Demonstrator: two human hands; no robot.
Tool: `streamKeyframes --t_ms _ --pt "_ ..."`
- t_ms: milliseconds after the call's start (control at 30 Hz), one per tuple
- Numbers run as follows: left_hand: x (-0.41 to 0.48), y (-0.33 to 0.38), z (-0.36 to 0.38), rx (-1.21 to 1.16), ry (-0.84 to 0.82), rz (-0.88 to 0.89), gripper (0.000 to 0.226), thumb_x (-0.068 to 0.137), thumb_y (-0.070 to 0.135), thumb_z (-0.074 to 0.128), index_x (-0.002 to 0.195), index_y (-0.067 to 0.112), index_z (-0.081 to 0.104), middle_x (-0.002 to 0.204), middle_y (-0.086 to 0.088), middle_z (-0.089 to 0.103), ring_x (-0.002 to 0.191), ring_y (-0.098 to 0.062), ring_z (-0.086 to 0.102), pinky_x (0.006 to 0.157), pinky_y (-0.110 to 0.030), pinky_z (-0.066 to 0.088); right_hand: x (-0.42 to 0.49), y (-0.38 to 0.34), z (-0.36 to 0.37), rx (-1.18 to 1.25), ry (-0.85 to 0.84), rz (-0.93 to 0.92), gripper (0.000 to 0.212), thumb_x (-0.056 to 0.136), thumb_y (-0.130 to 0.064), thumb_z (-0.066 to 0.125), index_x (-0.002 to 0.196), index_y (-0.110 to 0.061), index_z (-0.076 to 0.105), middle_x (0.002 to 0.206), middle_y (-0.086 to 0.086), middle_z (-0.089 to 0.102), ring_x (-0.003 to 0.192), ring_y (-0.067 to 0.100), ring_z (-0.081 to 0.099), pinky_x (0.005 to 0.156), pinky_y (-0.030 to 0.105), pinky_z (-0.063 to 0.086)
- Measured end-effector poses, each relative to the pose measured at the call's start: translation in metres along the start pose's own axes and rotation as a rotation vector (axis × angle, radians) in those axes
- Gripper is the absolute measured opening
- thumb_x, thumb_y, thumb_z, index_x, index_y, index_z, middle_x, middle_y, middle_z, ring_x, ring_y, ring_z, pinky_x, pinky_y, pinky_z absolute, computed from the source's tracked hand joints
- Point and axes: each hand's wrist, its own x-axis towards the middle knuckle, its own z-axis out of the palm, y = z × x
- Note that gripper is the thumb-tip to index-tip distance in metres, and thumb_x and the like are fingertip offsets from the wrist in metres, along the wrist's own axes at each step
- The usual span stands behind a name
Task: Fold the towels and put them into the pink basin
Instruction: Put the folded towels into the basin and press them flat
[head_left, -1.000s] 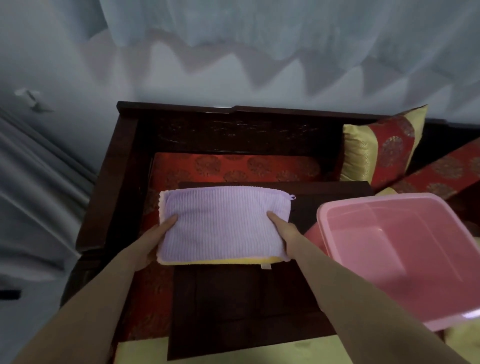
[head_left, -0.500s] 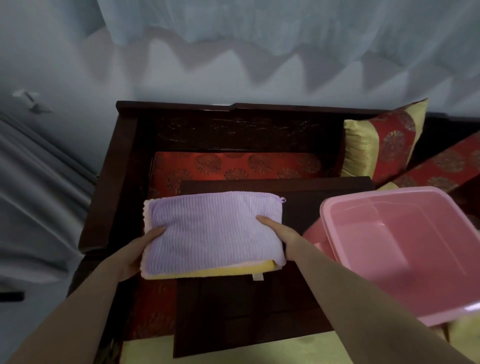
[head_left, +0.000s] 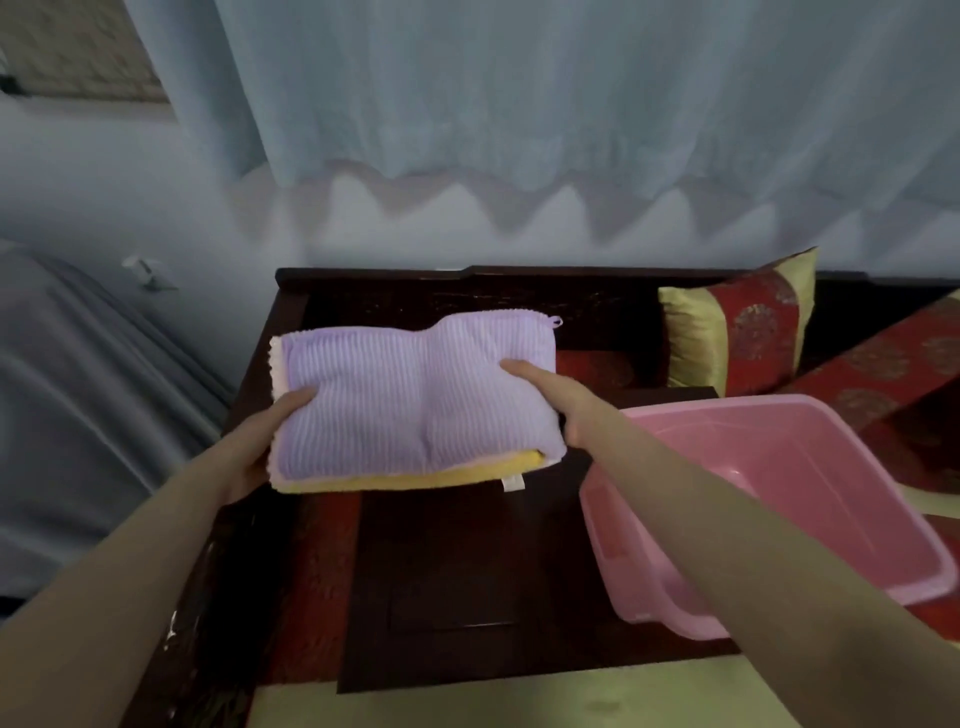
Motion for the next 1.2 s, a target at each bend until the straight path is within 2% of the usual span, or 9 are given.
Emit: streamKeyframes --t_ms 133,267,433,567,733,867,1000,1100,1200 --pt "-0.029 0.026 0.044 -0.002 -0.014 0.078 0.101 0.017 0.062 0.087 0.109 0.034 0.057 0.115 -0.008 0.066 0.105 -0.028 0.062 0.080 -0.041 0.051 -0.032 -0.025 -0.046 0.014 -0.012 -0.032 0.064 0.067 -0.048 0.080 0.109 -0.009 0.053 0.097 0.007 0.058 0.086 0.023 0.055 0.089 0.042 0.047" --pt "-0.058 0.034 0.103 0.003 -0.067 0.118 0.093 0.022 0.062 0.087 0.106 0.035 0.059 0.116 -0.005 0.067 0.106 -0.027 0.063 0.079 -0.041 0.052 -0.058 -0.027 -0.113 0.002 -0.024 -0.021 0.090 0.054 -0.053 0.086 0.126 -0.010 0.053 0.120 0.011 0.060 0.110 0.031 0.056 0.098 0.048 0.047" --pt "-0.088 0.034 0.205 0.059 -0.112 0.190 0.091 0.023 0.061 0.087 0.106 0.030 0.065 0.101 0.000 0.075 0.090 -0.020 0.072 0.075 -0.036 0.054 -0.082 -0.011 -0.217 0.019 -0.022 -0.055 0.078 0.060 -0.051 0.082 0.123 -0.015 0.054 0.113 0.010 0.063 0.101 0.028 0.059 0.077 0.042 0.053" --pt "-0.105 0.020 0.284 0.060 -0.121 0.200 0.085 0.029 0.058 0.088 0.106 0.027 0.067 0.102 0.000 0.075 0.093 -0.018 0.072 0.084 -0.039 0.053 -0.095 0.006 -0.299 -0.047 0.001 -0.022 0.090 0.050 -0.054 0.085 0.125 -0.013 0.054 0.118 0.012 0.062 0.105 0.029 0.059 0.087 0.043 0.052" --pt "-0.110 -0.017 0.362 0.046 -0.103 0.119 0.056 0.056 0.056 0.075 0.104 0.029 0.064 0.095 0.000 0.076 0.091 -0.023 0.071 0.075 -0.036 0.054 -0.111 0.022 -0.374 -0.101 -0.030 0.066 0.054 0.069 -0.049 0.077 0.097 -0.007 0.055 0.101 0.013 0.061 0.091 0.028 0.058 0.069 0.041 0.050" --pt "-0.098 -0.054 0.391 0.061 -0.084 0.024 0.054 0.072 0.053 0.069 0.118 0.025 0.062 0.113 -0.007 0.071 0.104 -0.027 0.067 0.087 -0.043 0.054 -0.103 0.042 -0.408 -0.158 -0.034 0.090 0.089 0.046 -0.048 0.089 0.116 -0.009 0.051 0.114 0.017 0.059 0.103 0.033 0.057 0.076 0.046 0.052" --pt "-0.090 -0.076 0.407 0.100 -0.035 -0.021 0.051 0.068 0.054 0.070 0.110 0.025 0.063 0.112 -0.008 0.070 0.105 -0.028 0.065 0.095 -0.046 0.049 -0.090 0.068 -0.408 -0.127 -0.041 0.119 0.064 0.068 -0.042 0.081 0.115 -0.011 0.052 0.104 0.015 0.062 0.094 0.031 0.059 0.069 0.044 0.052" --pt "-0.083 -0.086 0.420 0.098 0.007 -0.046 0.040 0.079 0.047 0.065 0.109 0.021 0.061 0.108 -0.008 0.069 0.101 -0.026 0.064 0.086 -0.040 0.052 -0.075 0.086 -0.397 -0.125 0.002 0.106 0.063 0.064 -0.041 0.084 0.110 -0.010 0.054 0.102 0.015 0.063 0.091 0.031 0.060 0.068 0.042 0.053" --pt "-0.072 -0.095 0.432 0.131 0.045 -0.088 0.046 0.080 0.045 0.065 0.116 0.017 0.060 0.110 -0.009 0.068 0.103 -0.028 0.063 0.097 -0.043 0.048 -0.059 0.100 -0.387 -0.080 0.020 0.129 0.056 0.064 -0.036 0.085 0.100 -0.004 0.057 0.097 0.017 0.062 0.086 0.033 0.060 0.066 0.042 0.053"
